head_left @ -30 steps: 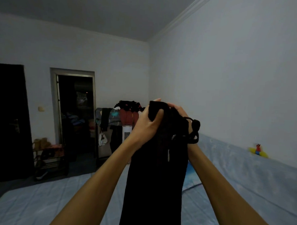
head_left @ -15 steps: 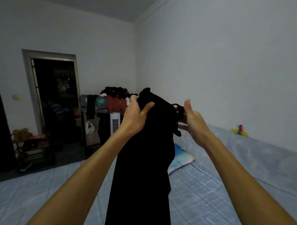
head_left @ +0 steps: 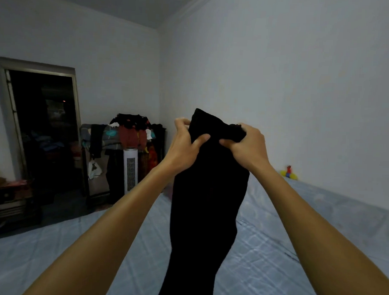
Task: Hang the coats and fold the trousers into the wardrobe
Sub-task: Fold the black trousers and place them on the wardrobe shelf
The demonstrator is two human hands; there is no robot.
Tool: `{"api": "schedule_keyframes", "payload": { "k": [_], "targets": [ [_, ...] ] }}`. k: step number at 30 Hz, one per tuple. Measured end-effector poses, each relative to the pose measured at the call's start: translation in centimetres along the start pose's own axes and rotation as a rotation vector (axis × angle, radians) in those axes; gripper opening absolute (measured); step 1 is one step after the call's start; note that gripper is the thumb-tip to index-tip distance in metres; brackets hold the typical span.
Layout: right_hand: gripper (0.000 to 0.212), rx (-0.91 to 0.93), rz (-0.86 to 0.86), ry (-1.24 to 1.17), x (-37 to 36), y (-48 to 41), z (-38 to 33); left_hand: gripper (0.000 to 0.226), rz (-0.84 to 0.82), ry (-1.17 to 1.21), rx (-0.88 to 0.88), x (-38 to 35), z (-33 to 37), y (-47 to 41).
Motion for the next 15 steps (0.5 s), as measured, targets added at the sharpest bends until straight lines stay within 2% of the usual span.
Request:
{"api": "schedule_keyframes", "payload": {
  "k": [3,7,15],
  "targets": [
    [0.013,0.06,0.024,0.011,1.3,-2.0,1.0,0.062,-0.047,0.013,0.095,-1.4,0.7,-1.0],
    [0.013,0.139,0.027,0.025,2.6,-4.8,3.6,0.043,-0.024,0.005,0.178,-4.6,0.8,-2.7],
    [0.02,0.236,0.029,0.073,4.5,-12.8,10.5,0.034,0.122,-0.139,0.041,-14.1,0.9,-6.8]
  ]
}}
Point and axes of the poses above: each hand's wrist, its own y-axis away from the middle knuckle, its own x-axis out of the back of the hand, z = x × y, the point moved 2 cm from there along -y, towards the middle knuckle, and after that the axes turned 11 degrees about z, right-handed, at the moved point
